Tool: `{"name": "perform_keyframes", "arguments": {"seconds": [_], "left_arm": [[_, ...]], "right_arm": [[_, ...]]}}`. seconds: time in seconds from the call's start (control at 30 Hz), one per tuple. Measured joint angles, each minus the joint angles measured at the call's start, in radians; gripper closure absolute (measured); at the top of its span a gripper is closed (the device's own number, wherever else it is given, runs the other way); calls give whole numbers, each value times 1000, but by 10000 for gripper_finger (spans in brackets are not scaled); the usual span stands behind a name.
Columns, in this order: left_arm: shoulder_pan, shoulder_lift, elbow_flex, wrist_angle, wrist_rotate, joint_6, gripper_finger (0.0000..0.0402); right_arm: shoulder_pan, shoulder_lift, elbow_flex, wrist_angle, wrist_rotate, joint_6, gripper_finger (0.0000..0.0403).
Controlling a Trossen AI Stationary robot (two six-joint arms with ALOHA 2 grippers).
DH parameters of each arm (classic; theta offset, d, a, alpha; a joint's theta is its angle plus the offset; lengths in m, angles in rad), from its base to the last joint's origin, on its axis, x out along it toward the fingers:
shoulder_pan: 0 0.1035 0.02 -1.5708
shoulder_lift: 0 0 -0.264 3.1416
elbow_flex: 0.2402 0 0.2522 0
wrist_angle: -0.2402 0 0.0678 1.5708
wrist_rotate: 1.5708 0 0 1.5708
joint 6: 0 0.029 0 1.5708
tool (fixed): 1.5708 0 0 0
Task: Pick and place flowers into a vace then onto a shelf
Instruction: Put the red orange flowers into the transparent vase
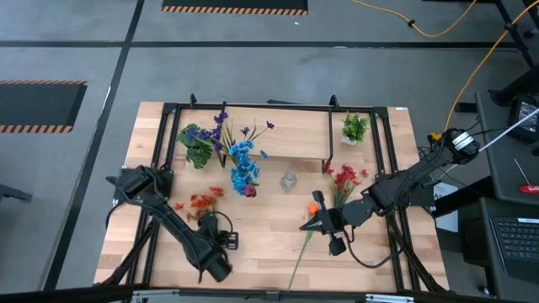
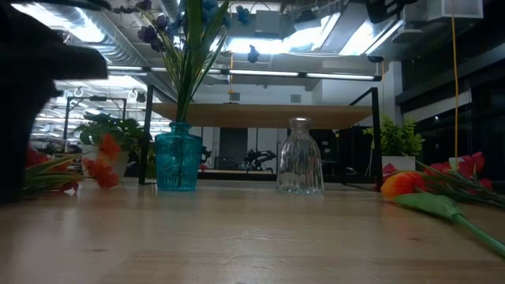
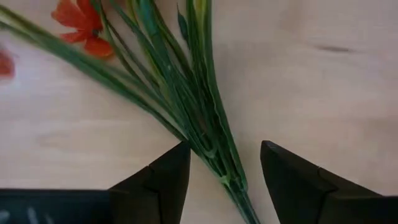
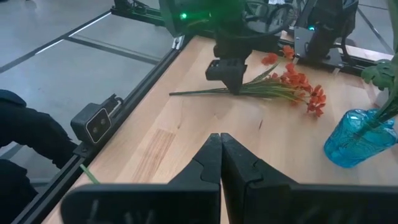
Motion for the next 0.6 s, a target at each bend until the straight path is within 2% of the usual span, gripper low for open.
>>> {"name": "perform_keyframes", "arguments": {"seconds": [0.6], "left_arm": [[14, 20, 0, -3, 1, 9, 223]], "right_arm": [[0, 0, 0, -12, 0, 0, 402]]}}
